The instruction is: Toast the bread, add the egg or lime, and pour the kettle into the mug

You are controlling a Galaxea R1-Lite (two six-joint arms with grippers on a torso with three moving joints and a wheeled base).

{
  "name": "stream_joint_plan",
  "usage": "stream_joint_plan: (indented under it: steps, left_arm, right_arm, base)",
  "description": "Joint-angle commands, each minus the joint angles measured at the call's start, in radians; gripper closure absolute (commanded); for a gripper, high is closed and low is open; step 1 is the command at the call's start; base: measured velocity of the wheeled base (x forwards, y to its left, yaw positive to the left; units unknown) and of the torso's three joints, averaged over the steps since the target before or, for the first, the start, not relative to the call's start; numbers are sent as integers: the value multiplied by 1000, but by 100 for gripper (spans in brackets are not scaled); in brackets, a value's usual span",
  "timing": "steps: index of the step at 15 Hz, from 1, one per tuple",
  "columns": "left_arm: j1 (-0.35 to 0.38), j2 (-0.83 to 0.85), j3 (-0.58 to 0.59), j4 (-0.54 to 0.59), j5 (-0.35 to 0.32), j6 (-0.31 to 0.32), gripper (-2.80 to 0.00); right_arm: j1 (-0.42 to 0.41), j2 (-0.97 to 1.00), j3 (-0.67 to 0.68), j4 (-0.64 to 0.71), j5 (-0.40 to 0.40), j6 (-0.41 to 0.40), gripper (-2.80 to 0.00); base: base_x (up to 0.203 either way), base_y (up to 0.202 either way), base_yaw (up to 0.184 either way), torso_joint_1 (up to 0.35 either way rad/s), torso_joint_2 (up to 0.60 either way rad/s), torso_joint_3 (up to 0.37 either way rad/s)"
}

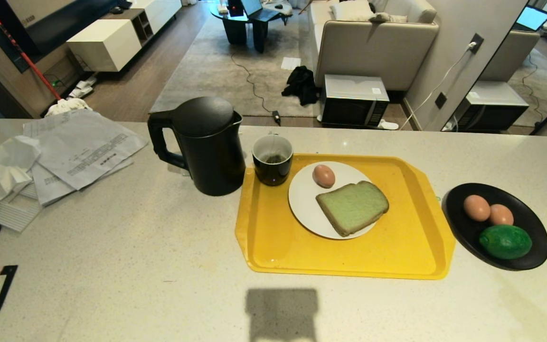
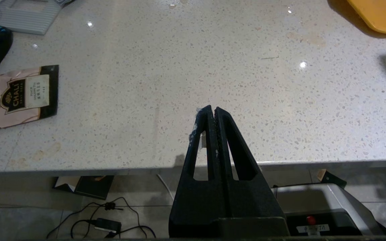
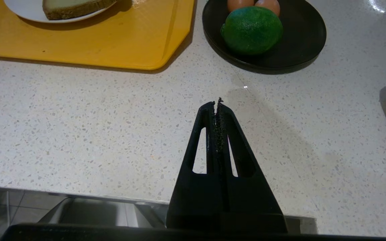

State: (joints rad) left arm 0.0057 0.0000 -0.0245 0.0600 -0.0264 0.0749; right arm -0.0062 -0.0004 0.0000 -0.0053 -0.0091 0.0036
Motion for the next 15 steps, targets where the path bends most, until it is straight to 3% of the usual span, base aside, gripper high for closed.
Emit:
stream_joint_plan:
  steps: [1,7,15]
  left_arm:
    - [0,-1,0,0,-1,1,0]
    - [0,-1,1,0,-3,80,0]
    - [0,0,1,0,-4,76,0]
  right_arm:
    - [0,0,0,-1,0,-1,0]
    - [0,0,0,-1,0,-1,0]
    - [0,0,0,-1,0,-1,0]
  base:
    - [0,0,0,-152,294,134]
    - [0,0,0,-161,314,162]
    - [0,0,0,-180,337,248]
